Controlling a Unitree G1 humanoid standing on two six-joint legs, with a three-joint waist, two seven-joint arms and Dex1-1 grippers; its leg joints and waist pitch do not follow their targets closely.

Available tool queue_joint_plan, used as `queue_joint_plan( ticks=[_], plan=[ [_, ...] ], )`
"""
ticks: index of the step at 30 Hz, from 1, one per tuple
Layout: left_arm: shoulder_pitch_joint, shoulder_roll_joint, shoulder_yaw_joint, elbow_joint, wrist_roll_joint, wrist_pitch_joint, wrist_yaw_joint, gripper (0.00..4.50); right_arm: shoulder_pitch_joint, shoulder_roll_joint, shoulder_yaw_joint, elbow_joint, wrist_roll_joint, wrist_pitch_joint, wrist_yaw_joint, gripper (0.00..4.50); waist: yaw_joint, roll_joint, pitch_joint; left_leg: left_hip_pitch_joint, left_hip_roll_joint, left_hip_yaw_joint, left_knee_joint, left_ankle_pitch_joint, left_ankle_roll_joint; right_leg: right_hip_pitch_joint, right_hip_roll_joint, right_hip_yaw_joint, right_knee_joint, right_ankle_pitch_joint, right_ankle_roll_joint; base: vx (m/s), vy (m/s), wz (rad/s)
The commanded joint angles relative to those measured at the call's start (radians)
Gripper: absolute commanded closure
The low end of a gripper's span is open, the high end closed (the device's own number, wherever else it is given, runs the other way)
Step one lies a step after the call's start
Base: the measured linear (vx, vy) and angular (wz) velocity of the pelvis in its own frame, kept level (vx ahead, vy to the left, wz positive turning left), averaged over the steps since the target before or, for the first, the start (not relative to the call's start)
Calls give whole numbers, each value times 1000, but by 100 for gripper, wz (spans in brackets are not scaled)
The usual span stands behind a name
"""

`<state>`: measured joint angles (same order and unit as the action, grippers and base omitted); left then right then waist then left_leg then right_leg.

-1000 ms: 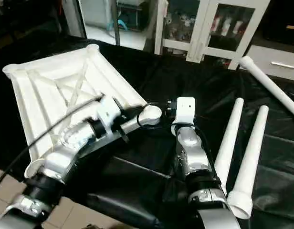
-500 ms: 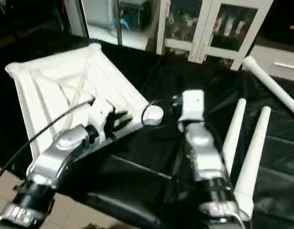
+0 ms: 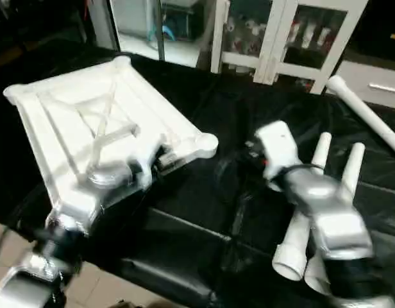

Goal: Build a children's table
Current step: Pick table leg

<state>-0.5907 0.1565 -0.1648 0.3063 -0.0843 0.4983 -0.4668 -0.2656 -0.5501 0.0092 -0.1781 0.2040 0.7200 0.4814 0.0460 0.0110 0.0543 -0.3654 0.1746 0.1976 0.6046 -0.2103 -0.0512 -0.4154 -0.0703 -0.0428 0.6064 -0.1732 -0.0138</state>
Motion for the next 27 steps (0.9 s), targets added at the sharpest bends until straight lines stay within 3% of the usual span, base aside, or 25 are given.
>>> queue_joint_plan(
  ticks=[1, 2, 3, 5, 7, 8, 11, 16, 20, 22, 23, 27],
  plan=[
    [-12, -8, 4, 51, 1, 33, 21, 204, 18, -52, 10, -74, 45, 60, 77, 138, 11, -12, -66, 9, 43, -25, -61, -119, 73, 62, -62, 43, -78, -219, -174, 0, 0, 0],
    [-15, -9, 5, 56, 1, 37, 22, 197, 21, -61, 11, -82, 49, 67, 85, 138, 11, -12, -65, 4, 43, -26, -61, -106, 81, 64, -61, 42, -76, -198, -176, 0, 0, 0],
    [-36, -14, -2, 106, 8, 41, 18, 172, 36, -99, 11, -121, 83, 98, 129, 138, 13, -12, -67, 5, 42, -26, -59, -98, 88, 62, -60, 41, -76, -190, -177, 0, 0, 0],
    [-56, -26, 3, 150, 8, 40, 27, 164, 44, -116, 14, -143, 96, 115, 149, 138, 13, -9, -68, 4, 42, -27, -58, -92, 95, 61, -60, 40, -76, -181, -182, 0, 0, 0],
    [-70, -39, 15, 174, -3, 51, 26, 161, 46, -119, 16, -153, 96, 126, 151, 138, 16, -12, -70, 5, 44, -28, -57, -92, 96, 61, -63, 40, -74, -170, -195, 0, 0, 0],
    [-72, -42, 17, 179, -5, 53, 26, 139, 47, -119, 16, -155, 95, 129, 151, 138, 17, -12, -69, 6, 46, -27, -57, -90, 96, 59, -63, 40, -74, -166, -204, 0, 0, 0],
    [-120, -86, 62, 285, -42, 55, 28, 122, 36, -104, 25, -163, 95, 155, 140, 138, 21, -14, -70, 8, 43, -26, -55, -89, 98, 59, -63, 39, -75, -160, -218, 0, 0, 0],
    [-159, -82, -7, 405, 29, 30, 21, 82, 33, -112, 26, -196, 122, 189, 150, 138, 22, -16, -71, 2, 42, -30, -56, -71, 110, 65, -64, 38, -72, -139, -201, 0, 0, 0],
    [-177, -62, -100, 509, 106, 3, -44, 63, 39, -126, 30, -215, 122, 200, 162, 138, 25, -14, -66, 8, 45, -30, -60, -117, 90, 62, -69, 38, -83, -231, -178, 0, 0, 0],
    [-191, -60, -115, 552, 121, -19, -72, 63, 38, -128, 31, -223, 124, 205, 165, 138, 23, -13, -62, 8, 42, -30, -62, -139, 78, 59, -67, 37, -92, -281, -159, 0, 0, 0],
    [-199, -59, -115, 569, 122, -33, -81, 104, 37, -129, 32, -227, 125, 207, 166, 138, 23, -13, -60, 10, 45, -32, -66, -155, 66, 61, -71, 37, -93, -317, -150, 0, 0, 0],
    [-219, -60, -105, 608, 120, -81, -114, 104, 37, -133, 32, -234, 131, 212, 165, 138, 21, -12, -58, 17, 43, -35, -69, -194, 45, 61, -72, 38, -100, -377, -137, 0, 0, 0]
  ],
)
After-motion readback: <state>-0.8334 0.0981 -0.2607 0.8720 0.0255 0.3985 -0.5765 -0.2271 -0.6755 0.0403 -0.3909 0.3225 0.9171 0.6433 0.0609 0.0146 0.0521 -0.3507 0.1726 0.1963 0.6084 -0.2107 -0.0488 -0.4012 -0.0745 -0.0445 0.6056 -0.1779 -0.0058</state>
